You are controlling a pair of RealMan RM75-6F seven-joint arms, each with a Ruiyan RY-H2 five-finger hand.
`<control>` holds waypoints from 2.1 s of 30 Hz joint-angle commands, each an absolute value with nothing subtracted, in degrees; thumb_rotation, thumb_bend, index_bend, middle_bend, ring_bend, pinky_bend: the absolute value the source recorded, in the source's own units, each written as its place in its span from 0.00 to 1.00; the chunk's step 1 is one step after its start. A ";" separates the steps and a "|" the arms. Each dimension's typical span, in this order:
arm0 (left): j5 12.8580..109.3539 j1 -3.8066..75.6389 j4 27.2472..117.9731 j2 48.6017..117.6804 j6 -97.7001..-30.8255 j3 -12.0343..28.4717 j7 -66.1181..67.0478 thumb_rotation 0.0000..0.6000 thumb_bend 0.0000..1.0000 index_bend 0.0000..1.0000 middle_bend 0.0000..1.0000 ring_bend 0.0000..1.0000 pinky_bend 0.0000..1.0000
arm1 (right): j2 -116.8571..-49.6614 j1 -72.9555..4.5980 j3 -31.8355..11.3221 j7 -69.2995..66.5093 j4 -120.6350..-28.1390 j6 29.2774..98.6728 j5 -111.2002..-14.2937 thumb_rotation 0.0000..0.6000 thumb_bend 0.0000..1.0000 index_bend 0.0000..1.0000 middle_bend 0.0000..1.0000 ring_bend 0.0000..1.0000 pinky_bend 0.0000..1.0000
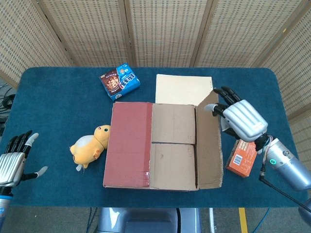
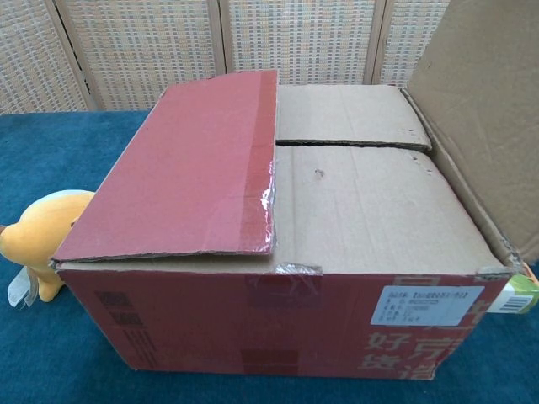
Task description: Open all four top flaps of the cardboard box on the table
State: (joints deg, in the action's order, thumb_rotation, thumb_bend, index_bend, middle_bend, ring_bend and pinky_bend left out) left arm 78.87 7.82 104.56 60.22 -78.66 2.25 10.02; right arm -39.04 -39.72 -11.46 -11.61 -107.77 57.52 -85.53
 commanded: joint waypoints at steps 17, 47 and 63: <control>80.38 8.58 105.19 59.47 -78.49 2.21 10.74 0.84 0.21 0.06 0.00 0.00 0.00 | -39.28 -33.41 -10.18 -15.86 -102.20 60.26 -82.84 1.00 1.00 0.29 0.45 0.07 0.00; 101.83 30.64 112.93 42.75 -58.65 6.23 3.93 0.85 0.25 0.06 0.00 0.00 0.00 | -49.41 -21.20 -7.79 5.15 -104.68 76.75 -79.27 1.00 0.80 0.14 0.14 0.00 0.00; 102.11 49.25 113.20 44.98 -41.43 9.80 -12.01 0.85 0.34 0.07 0.00 0.00 0.00 | -52.73 -13.77 -5.60 6.71 -104.35 83.67 -79.47 1.00 0.80 0.14 0.14 0.00 0.00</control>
